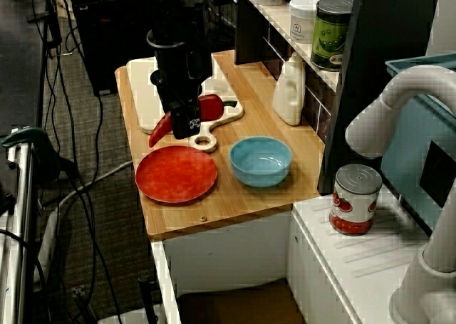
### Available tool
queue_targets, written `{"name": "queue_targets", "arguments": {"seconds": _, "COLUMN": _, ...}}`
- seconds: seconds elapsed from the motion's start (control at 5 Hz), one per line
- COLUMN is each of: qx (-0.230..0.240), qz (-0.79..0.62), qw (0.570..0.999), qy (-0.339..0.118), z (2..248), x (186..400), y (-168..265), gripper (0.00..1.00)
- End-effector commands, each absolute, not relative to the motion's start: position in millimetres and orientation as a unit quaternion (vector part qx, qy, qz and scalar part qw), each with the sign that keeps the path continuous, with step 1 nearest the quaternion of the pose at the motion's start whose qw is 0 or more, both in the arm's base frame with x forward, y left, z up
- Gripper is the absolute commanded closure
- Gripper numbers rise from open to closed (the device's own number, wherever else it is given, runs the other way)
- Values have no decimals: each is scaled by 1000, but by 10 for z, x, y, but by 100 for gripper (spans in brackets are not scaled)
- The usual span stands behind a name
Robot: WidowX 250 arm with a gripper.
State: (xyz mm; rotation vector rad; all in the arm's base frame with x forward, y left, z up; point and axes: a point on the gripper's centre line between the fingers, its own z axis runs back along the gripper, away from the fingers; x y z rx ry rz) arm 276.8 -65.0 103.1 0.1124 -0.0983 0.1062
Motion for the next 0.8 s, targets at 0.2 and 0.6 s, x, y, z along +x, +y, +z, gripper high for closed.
{"name": "queue_targets", "arguments": {"seconds": 0.2, "qx": 70, "qz": 42, "qw": 994, "qy": -72, "z": 987, "x": 2642, "y": -450, "gripper": 100}}
{"name": "queue_targets", "arguments": {"seconds": 0.6, "qx": 70, "qz": 41, "qw": 994, "qy": -76, "z": 967, "x": 2629, "y": -426, "gripper": 100}}
